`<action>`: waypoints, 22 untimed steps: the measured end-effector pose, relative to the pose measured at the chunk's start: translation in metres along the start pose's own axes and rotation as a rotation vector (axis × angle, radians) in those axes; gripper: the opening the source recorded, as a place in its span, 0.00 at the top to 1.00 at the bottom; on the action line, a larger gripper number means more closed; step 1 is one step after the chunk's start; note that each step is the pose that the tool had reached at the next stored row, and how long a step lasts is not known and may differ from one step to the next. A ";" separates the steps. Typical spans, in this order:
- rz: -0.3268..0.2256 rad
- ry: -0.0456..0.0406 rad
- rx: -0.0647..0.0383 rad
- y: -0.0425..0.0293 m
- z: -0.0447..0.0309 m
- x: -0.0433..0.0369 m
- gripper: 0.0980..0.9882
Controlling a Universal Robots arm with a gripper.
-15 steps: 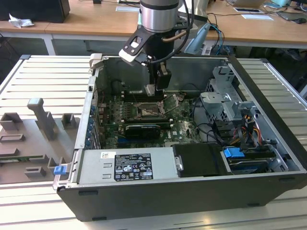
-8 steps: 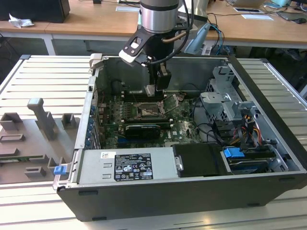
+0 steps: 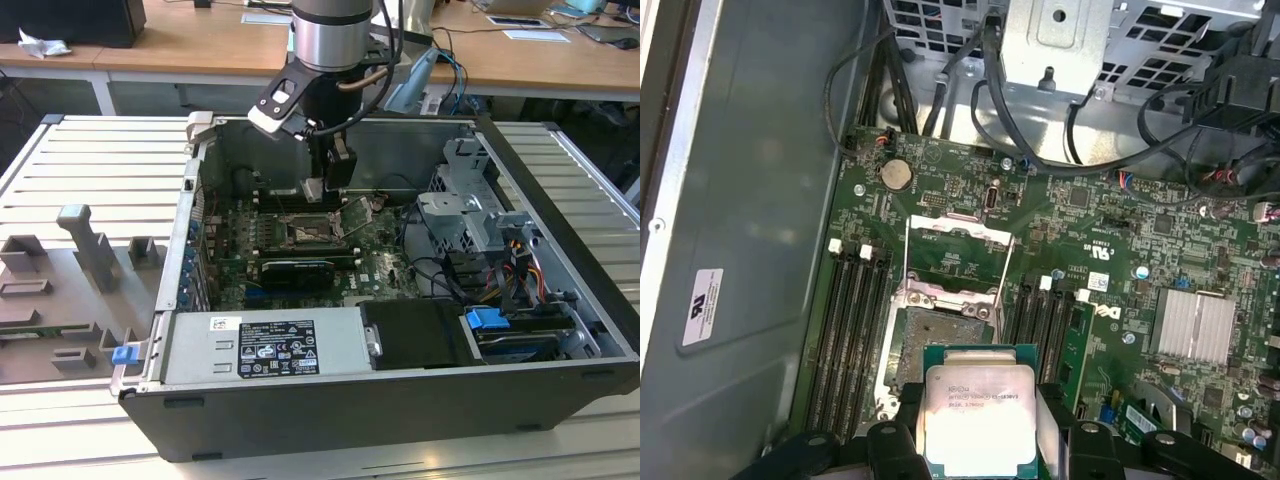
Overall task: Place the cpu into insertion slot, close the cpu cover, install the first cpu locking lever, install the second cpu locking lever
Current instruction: 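Place the cpu into insertion slot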
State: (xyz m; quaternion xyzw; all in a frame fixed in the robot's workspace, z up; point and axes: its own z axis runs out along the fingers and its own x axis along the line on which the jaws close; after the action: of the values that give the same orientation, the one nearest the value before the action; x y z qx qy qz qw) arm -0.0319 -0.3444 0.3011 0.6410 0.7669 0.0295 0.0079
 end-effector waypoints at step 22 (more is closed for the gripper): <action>0.115 -0.0108 0.009 -0.0011 0.0363 0.0030 0.52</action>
State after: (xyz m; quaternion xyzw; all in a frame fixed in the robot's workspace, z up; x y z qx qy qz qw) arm -0.0317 -0.3403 0.2649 0.6843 0.7288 0.0231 0.0075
